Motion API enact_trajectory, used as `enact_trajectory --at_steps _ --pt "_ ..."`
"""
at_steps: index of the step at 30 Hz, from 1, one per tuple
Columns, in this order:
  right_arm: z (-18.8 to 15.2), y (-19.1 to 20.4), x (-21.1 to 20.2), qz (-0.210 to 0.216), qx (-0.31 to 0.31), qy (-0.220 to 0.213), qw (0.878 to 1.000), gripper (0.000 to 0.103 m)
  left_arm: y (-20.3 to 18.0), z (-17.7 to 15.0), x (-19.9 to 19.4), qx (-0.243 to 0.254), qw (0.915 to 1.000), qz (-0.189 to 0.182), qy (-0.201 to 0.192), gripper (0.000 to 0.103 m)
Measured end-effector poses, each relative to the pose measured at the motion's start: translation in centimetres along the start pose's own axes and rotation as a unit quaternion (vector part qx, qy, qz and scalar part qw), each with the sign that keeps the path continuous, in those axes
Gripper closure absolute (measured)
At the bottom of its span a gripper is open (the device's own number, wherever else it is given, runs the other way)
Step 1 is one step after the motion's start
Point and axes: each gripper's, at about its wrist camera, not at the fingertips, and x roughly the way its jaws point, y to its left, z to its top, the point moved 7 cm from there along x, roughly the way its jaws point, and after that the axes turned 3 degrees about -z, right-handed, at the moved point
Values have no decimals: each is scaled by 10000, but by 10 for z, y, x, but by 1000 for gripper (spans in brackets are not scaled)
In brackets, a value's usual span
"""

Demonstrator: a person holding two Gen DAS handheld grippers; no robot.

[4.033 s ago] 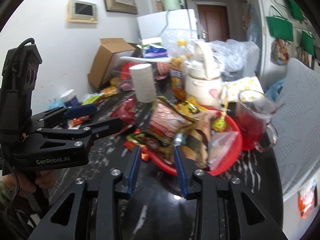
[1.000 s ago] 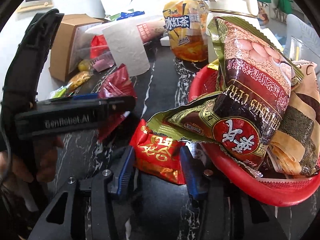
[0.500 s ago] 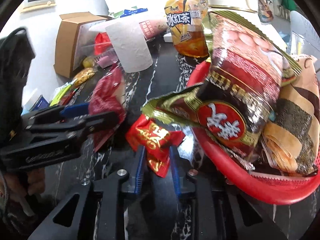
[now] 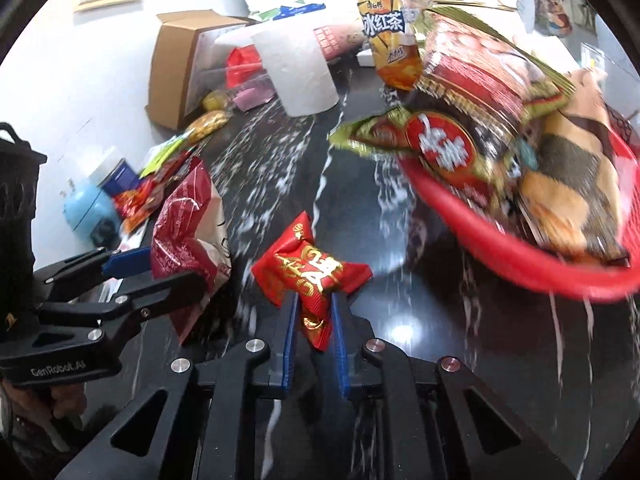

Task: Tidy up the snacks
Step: 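Grasp the dark red bag with left gripper while right grasps the red candy packet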

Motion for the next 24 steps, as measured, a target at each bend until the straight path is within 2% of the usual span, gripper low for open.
enact_trajectory --at_steps 5,10,12,13,17,18,19,20,21,23,24 --pt "-23 -5 -20 -38 -94 99 9999 87 -21 -22 -12 25 10000 0 -13 45" --pt "-45 -7 -37 171 -158 268 9994 87 -40 -38 -21 -48 9999 -123 -39 45" --pt "-51 -7 -42 291 -154 331 9989 86 -44 -43 -24 -66 9999 -33 -101 45" --pt "-54 -5 -44 344 -214 366 9985 81 -44 -44 -26 -100 9998 49 -161 45" --pt "-58 3 -51 431 -496 393 9971 80 -43 -46 -36 -292 9989 167 -330 45" --pt "-59 4 -54 428 -560 365 9968 73 -42 -46 -39 -330 9984 271 -381 45" --pt "-58 6 -56 401 -655 311 9966 59 -40 -45 -43 -375 9975 391 -451 44" --pt "-56 9 -58 347 -789 235 9960 50 -38 -44 -49 -435 9961 539 -541 41" --pt "-55 10 -60 312 -883 174 9955 35 -38 -44 -52 -458 9955 585 -585 34" --pt "-51 16 -64 252 -1199 9 9925 32 -38 -43 -59 -558 9943 585 -691 24" --pt "-50 17 -64 233 -1300 -10 9912 32 -38 -43 -60 -607 9940 564 -718 24"
